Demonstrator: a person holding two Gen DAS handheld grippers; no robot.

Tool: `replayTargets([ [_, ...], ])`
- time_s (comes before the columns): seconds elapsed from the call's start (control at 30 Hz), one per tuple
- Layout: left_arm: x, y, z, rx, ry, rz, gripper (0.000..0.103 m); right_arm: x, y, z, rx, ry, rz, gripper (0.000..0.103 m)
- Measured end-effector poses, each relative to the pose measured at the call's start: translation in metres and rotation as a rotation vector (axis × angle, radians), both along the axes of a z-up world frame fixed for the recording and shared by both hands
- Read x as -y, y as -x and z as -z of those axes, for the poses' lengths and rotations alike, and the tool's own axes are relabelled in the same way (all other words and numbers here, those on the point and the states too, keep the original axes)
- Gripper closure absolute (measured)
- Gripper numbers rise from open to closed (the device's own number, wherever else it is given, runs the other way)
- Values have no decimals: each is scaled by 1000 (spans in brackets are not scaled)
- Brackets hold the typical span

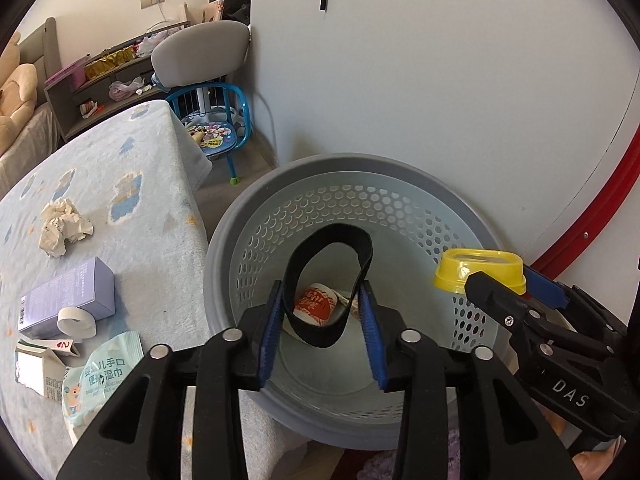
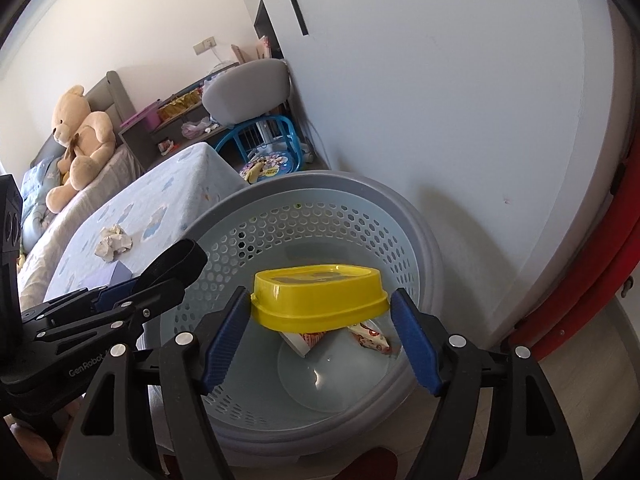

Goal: Collect trash
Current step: 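Carry band and lid over the basket and open both grippers, then move both tools back from the basket over the table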

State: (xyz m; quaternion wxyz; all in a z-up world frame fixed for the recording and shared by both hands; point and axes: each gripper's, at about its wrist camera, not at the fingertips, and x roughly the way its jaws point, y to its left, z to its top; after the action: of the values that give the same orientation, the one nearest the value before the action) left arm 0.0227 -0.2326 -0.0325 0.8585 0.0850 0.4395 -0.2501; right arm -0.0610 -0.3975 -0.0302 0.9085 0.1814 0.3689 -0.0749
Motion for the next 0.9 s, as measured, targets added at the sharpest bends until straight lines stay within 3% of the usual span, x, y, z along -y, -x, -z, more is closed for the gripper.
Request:
replayTargets([
  [0.1,-2,-1,-1,6,2,-15,51,3,1,2,-1,-13,11,31],
  [0.37,-5,3,-3,26,-5,-38,43,-2,0,0,0,11,4,30],
  [0.9,-17,12,-7,44,-5,-70,39,-8,0,2,-9,23,-1,28],
])
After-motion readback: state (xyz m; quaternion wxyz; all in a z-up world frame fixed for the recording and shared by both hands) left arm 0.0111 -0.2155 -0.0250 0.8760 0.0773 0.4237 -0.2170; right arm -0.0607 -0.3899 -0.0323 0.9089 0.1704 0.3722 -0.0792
